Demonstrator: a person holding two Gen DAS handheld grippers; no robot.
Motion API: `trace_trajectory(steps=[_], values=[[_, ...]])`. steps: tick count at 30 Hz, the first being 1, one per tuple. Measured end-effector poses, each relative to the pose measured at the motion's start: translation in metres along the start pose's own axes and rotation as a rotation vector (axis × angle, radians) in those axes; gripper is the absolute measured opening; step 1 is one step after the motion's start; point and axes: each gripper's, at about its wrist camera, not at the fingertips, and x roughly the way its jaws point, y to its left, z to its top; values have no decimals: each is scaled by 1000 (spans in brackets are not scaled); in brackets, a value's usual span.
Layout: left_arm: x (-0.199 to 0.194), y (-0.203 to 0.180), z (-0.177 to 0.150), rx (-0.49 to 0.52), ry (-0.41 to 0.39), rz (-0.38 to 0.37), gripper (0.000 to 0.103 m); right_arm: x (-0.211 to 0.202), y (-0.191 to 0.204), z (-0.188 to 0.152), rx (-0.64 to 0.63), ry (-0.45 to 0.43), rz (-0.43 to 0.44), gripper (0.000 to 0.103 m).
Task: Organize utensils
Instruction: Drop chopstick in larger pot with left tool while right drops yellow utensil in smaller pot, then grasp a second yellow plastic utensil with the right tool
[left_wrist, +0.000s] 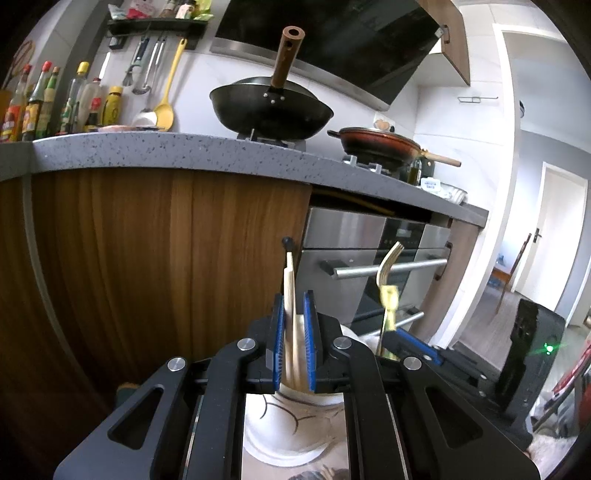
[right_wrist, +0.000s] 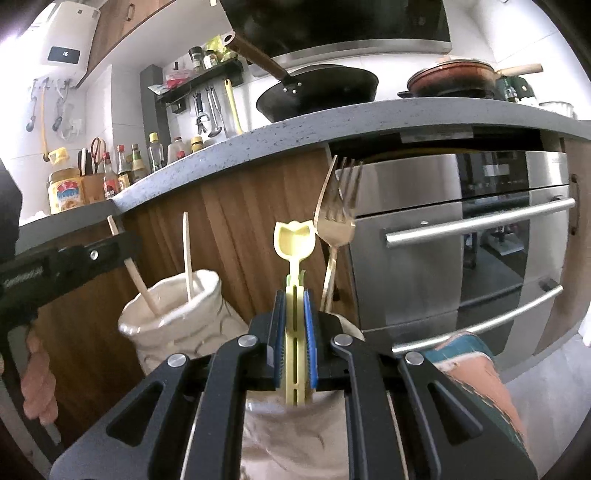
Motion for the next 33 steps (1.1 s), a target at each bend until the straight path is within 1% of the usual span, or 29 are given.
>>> trace_trajectory(steps=[2, 7, 10, 11, 12, 14, 15, 16, 17, 18, 19, 21, 22, 23, 25, 29, 32, 33], values=[[0, 0, -2, 0, 13, 2, 11, -3, -3, -4, 10, 24, 4, 10], [-1, 2, -8, 2, 35, 9, 20, -7, -1, -5, -1, 37, 1, 10], [-2, 1, -9, 9, 39, 16, 29, -9, 0, -5, -5, 38, -6, 11], [-3, 1, -9, 13, 40, 20, 30, -9, 1, -4, -7, 36, -13, 15], [-4, 1, -9, 14, 41, 22, 33, -11, 0, -3, -6, 34, -17, 27], [-7, 1, -8, 16, 40, 26, 39, -16, 0, -1, -2, 17, -26, 38], [-10, 2, -6, 18, 35, 32, 43, -19, -1, 0, -4, 14, -33, 39], [-13, 2, -5, 19, 29, 37, 46, -22, -1, 1, -5, 14, -43, 41], [-16, 3, -4, 18, 24, 43, 53, -25, -2, 3, -3, 13, -47, 51], [-21, 3, -3, 15, 19, 53, 64, -32, -3, 4, 1, 10, -48, 63], [-27, 4, -3, 11, 11, 63, 75, -39, -3, 5, 4, 6, -45, 69], [-38, 6, -3, 0, -3, 71, 84, -53, -2, 6, 1, 4, -32, 88], [-42, 7, -3, -6, -4, 71, 86, -59, -1, 6, -2, 6, -27, 93], [-47, 9, -4, -13, 2, 73, 91, -67, 0, 5, -4, 9, -22, 98], [-54, 10, -6, -16, 16, 83, 94, -78, 2, 4, -10, 22, -15, 98], [-68, 12, -18, -20, 69, 101, 95, -91, 9, -5, -12, 84, -20, 98], [-76, 16, -32, -40, 115, 117, 96, -92, 20, -20, -25, 162, -15, 98], [-78, 17, -37, -48, 132, 120, 96, -90, 27, -27, -37, 206, -10, 98]])
